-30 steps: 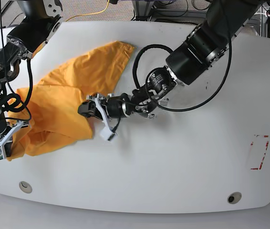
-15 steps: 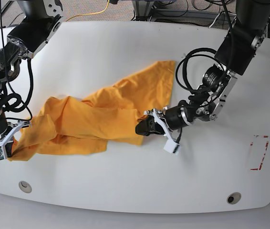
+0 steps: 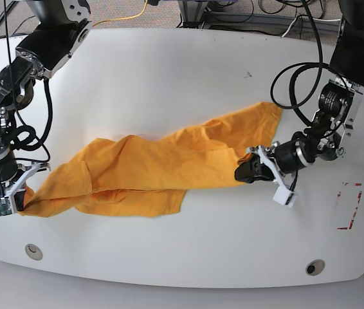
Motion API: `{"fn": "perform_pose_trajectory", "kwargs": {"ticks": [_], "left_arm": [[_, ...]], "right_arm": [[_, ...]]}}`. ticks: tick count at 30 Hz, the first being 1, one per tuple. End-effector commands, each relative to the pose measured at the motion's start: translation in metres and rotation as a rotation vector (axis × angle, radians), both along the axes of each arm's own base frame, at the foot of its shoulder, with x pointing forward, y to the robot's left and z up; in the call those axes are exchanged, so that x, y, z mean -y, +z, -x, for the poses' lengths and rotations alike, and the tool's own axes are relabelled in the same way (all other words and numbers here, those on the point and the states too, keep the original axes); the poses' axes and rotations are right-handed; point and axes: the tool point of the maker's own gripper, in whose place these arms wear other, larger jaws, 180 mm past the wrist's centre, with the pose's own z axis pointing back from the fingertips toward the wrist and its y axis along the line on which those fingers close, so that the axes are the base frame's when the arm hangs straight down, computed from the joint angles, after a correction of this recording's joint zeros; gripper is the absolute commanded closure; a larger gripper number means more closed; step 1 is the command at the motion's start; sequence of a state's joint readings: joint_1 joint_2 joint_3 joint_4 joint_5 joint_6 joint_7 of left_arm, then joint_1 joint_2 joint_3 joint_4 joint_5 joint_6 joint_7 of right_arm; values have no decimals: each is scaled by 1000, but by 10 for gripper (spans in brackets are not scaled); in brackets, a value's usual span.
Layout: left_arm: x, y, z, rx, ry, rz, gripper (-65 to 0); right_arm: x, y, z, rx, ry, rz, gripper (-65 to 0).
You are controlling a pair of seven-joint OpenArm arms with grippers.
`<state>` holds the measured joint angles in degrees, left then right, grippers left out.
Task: Layout the t-shirt on the table in an organized manner, then fold the t-shirt properly
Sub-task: 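Drag the grasped fabric with the left gripper away from the right gripper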
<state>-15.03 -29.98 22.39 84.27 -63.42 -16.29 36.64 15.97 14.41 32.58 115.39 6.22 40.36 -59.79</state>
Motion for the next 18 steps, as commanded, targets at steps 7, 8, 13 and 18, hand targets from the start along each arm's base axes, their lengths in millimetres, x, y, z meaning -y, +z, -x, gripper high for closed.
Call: {"fn": "perform_pose_trajectory", "kwargs": {"ticks": [7,8,13,18], "left_arm": [[-10,6,25,-15,-31,-22,0],[-10,0,30,-35,-36,-26,0],[-5,-28,59,-126,-52,-24,0],[5,-42,76,-175,-68,-3,-28]], "right_arm": [[-13,7,-4,28,41,12,0],[-15,6,-5,26,46,13,0],[-19,4,-6,21,57,12,0],[-20,3,-5,17,58,12,0]]}}
